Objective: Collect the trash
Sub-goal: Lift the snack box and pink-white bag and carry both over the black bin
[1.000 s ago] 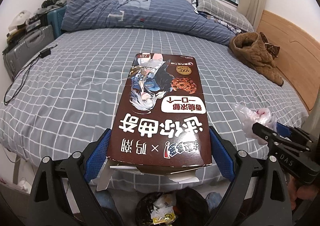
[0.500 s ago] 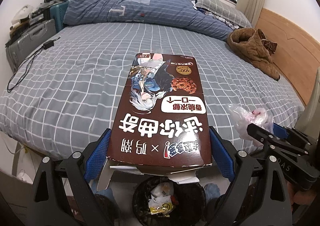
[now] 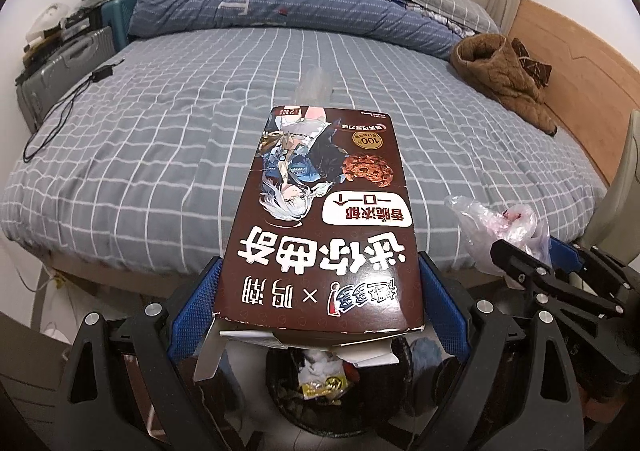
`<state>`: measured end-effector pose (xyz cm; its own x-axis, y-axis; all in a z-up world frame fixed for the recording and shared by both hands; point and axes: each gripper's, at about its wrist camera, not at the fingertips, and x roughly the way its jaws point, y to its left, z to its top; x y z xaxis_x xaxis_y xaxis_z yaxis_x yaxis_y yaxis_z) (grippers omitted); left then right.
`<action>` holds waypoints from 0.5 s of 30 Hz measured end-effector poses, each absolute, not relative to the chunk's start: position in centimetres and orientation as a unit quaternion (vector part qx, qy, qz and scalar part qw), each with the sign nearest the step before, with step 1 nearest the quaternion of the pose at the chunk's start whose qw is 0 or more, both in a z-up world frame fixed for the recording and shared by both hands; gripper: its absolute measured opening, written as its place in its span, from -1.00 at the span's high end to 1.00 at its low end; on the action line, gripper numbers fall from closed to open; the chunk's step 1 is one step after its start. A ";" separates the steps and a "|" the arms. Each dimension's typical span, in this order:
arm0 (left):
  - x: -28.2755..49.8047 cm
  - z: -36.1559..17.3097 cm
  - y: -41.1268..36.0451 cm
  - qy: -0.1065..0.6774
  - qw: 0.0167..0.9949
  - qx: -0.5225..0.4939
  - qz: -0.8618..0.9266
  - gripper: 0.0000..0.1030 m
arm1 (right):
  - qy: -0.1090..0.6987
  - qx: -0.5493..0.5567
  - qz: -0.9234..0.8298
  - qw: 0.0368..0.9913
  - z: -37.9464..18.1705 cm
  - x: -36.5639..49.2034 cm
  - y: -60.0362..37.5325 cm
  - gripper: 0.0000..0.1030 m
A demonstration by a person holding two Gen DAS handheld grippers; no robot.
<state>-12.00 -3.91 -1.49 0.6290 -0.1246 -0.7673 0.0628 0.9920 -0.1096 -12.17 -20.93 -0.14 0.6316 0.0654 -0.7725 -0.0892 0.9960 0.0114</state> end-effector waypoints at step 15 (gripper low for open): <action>-17.4 -4.3 -5.6 0.471 0.880 -0.010 -0.061 -0.75 | 0.464 -0.011 0.036 0.885 -2.2 -16.5 -21.7 0.09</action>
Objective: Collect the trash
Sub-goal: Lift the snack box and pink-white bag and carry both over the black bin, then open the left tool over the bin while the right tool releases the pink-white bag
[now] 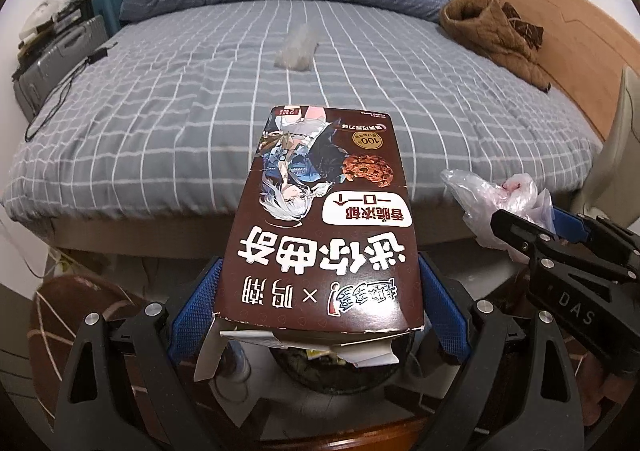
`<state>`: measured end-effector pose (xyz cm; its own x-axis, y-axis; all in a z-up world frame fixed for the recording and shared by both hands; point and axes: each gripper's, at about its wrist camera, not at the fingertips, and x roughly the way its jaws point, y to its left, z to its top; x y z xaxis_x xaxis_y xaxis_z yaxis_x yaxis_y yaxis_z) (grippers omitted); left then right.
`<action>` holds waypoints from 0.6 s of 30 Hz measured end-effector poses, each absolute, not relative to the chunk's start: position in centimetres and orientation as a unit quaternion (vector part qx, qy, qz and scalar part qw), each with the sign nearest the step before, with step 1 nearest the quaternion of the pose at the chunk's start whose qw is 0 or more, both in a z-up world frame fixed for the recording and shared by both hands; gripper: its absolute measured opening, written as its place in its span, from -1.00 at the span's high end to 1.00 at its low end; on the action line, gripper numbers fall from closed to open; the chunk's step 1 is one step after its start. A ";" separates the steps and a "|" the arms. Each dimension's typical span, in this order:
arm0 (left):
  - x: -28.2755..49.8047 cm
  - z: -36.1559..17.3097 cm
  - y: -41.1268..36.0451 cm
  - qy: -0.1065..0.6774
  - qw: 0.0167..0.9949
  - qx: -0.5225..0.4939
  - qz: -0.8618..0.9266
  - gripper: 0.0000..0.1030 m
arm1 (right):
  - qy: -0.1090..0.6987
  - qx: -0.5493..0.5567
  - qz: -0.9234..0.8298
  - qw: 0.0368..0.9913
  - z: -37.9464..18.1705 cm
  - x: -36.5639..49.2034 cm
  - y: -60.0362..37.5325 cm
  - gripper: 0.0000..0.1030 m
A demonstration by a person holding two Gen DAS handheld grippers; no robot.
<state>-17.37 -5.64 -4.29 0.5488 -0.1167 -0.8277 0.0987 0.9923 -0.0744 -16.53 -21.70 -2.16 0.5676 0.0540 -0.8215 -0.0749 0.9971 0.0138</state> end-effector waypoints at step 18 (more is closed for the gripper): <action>-18.3 -11.5 -6.2 0.551 0.831 0.015 -0.078 -0.74 | 0.532 -0.004 0.009 0.847 -9.5 -17.8 -22.9 0.09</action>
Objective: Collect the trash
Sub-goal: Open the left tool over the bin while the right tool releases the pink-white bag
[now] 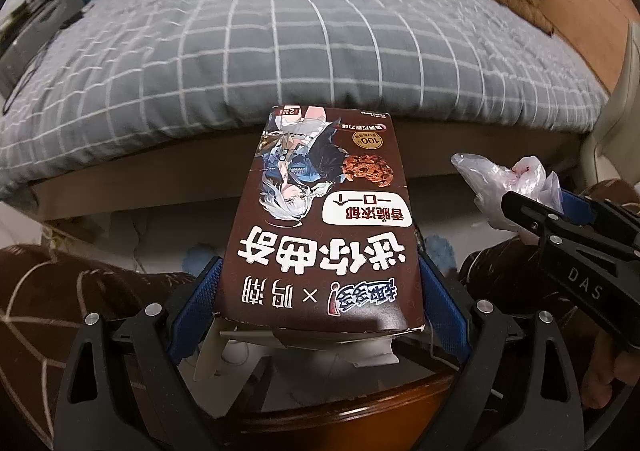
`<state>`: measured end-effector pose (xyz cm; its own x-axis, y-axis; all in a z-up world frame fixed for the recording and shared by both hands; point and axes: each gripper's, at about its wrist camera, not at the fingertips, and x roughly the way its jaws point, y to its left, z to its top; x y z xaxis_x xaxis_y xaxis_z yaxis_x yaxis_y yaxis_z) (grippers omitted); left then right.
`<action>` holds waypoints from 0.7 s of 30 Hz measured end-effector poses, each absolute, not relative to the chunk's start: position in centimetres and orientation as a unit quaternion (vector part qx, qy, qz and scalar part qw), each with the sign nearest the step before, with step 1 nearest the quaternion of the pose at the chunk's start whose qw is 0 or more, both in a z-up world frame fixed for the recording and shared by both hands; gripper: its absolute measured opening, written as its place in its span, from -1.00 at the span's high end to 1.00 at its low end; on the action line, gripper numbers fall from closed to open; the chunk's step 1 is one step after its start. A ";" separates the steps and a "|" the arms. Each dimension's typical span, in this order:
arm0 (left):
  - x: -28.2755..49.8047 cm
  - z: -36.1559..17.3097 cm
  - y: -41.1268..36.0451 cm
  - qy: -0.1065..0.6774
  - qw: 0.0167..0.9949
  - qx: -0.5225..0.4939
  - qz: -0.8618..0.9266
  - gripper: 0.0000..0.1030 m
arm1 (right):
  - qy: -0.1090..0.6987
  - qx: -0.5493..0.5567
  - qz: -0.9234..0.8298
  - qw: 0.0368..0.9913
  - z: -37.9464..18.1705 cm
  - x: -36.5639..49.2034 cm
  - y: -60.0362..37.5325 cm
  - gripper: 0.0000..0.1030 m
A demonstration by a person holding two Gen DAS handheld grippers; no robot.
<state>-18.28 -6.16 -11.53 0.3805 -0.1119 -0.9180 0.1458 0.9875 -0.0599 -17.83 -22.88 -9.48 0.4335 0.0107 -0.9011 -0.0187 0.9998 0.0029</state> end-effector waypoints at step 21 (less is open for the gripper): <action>-13.3 -18.1 -9.7 0.584 0.804 0.034 -0.104 -0.79 | 0.574 0.015 -0.024 0.818 -14.9 -16.4 -26.4 0.09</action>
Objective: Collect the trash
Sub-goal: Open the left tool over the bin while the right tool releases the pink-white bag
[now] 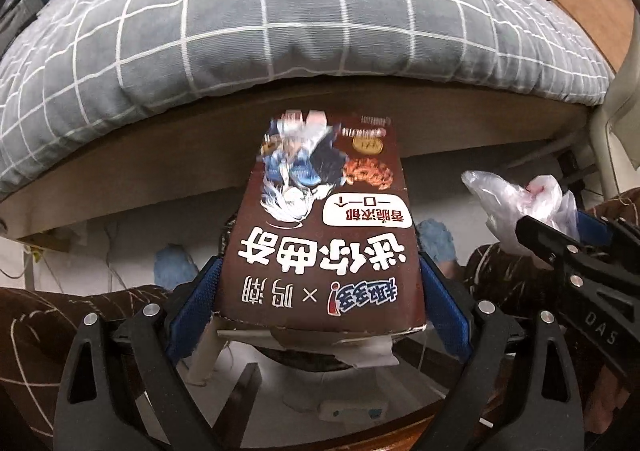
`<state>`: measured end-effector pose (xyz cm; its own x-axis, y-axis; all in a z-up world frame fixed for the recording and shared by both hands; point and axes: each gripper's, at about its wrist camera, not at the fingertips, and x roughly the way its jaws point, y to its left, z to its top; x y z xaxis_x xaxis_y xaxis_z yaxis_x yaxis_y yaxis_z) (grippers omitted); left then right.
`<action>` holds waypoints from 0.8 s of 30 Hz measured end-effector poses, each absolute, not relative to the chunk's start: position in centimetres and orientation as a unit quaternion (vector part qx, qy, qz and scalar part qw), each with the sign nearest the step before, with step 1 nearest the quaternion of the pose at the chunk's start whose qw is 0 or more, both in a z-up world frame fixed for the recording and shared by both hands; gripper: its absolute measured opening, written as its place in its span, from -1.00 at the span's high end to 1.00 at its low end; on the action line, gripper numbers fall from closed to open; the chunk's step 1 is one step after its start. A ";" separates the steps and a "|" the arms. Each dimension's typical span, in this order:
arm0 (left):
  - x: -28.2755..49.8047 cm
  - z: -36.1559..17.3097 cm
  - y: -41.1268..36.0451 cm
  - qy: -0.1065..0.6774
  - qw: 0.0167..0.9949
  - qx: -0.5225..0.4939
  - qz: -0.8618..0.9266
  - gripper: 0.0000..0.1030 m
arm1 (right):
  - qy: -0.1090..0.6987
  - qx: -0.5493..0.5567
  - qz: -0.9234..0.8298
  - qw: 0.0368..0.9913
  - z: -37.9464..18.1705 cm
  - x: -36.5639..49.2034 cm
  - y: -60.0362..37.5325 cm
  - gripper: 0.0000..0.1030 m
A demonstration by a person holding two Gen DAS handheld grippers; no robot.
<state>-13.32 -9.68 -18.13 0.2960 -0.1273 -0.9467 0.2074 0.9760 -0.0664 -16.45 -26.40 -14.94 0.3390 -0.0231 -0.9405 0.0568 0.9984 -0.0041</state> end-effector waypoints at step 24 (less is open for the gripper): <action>-14.0 -17.4 -0.8 0.561 0.827 0.008 -0.015 -0.89 | 0.589 -0.028 0.054 0.806 -18.1 -13.5 -17.8 0.05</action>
